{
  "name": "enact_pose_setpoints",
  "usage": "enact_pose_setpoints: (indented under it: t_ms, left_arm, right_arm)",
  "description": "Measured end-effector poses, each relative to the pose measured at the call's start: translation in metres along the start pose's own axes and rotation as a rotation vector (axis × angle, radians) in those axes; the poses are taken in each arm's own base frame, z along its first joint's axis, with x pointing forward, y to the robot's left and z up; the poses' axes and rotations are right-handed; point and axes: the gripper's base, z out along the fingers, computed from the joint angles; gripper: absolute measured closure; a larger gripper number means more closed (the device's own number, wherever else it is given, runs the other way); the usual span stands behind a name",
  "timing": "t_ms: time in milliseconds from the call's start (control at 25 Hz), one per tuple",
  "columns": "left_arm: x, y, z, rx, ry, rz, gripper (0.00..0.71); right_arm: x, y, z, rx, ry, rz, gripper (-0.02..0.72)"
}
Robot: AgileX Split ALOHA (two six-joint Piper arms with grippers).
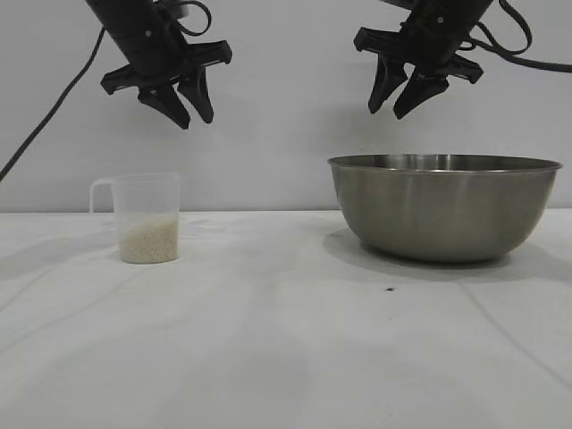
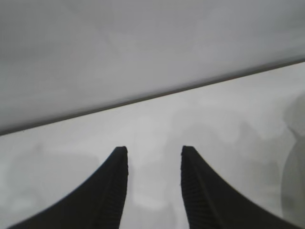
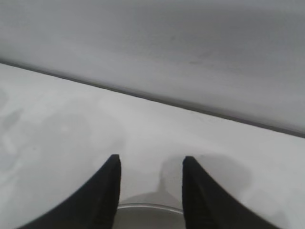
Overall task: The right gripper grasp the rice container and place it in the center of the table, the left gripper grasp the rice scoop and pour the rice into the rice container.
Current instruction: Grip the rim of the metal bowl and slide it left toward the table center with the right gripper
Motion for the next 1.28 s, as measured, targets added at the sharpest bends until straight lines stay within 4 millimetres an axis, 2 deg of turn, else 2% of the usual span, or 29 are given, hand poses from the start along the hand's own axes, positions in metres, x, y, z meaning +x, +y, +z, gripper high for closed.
enact_pose_setpoints:
  t_ms: [520,880,1040,1200,1280]
  left_arm:
    - [0.000,0.000,0.000,-0.003,0.005,0.006,0.490]
    - [0.001,0.000,0.000,-0.002,0.011,0.007,0.490]
    - [0.002,0.000,0.000,-0.001,0.017,0.007,0.490]
    - [0.003,0.000,0.000,0.001,0.036,0.011,0.490]
    - [0.004,0.000,0.000,0.000,0.043,0.013,0.490]
  right_arm:
    - [0.003,0.000,-0.004,-0.009,0.043,-0.007,0.449]
    - [0.014,-0.045,-0.055,0.057,0.275,-0.007,0.449]
    - [0.029,-0.053,-0.064,0.100,0.440,-0.006,0.449]
    - [0.033,-0.057,-0.066,0.116,0.479,-0.010,0.449]
    - [0.041,-0.060,-0.063,0.131,0.516,-0.015,0.449]
